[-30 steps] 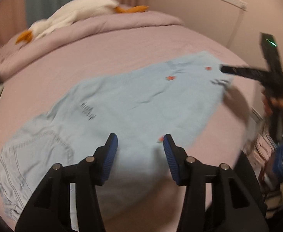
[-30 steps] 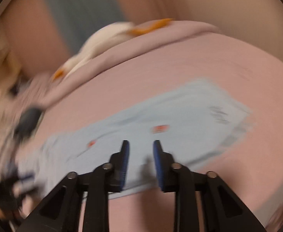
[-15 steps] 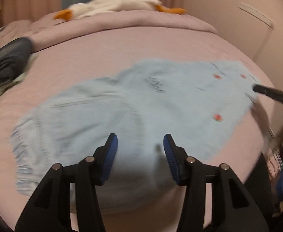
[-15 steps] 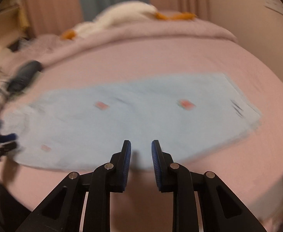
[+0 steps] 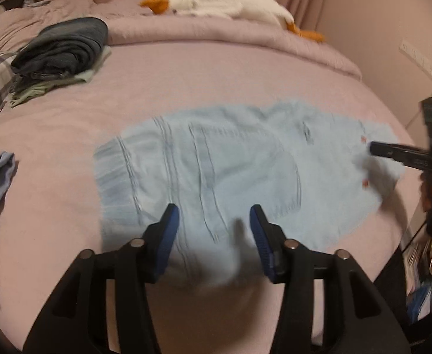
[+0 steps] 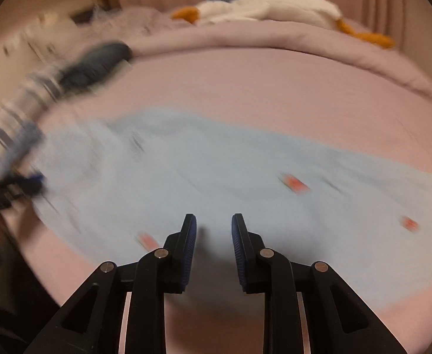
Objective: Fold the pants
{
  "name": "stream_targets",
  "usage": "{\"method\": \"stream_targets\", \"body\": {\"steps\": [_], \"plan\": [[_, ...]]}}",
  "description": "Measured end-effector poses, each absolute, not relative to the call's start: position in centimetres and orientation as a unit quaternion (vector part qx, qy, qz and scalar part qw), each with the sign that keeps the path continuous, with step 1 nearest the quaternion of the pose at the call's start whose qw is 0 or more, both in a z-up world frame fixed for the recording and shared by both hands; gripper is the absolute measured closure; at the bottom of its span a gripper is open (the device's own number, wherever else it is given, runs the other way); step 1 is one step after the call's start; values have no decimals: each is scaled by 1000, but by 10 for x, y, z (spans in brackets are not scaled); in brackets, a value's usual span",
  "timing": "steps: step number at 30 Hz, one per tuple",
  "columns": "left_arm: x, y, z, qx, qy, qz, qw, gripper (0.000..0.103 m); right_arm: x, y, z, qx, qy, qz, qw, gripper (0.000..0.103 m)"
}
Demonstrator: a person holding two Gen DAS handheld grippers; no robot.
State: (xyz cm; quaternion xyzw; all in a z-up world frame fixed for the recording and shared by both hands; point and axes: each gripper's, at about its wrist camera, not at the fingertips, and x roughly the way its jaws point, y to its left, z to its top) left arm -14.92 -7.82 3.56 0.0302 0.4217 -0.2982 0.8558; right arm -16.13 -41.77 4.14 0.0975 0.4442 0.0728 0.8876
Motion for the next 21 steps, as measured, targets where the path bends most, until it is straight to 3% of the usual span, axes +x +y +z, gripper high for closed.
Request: {"method": "stream_targets", "body": {"steps": [3,11,16,21], "plan": [[-139,-77,30,19,426,-293,855,49,-121,-399,42,134,437,110,883,79],[-148,-70,15,45,424,-318,847,50,-24,-342,4,88,492,105,860,79],[-146,-71,15,38,427,-315,847,49,-24,-347,18,113,492,84,859,79],[-147,-71,15,27,429,-311,848,49,-85,-363,51,124,451,94,879,79]]}}
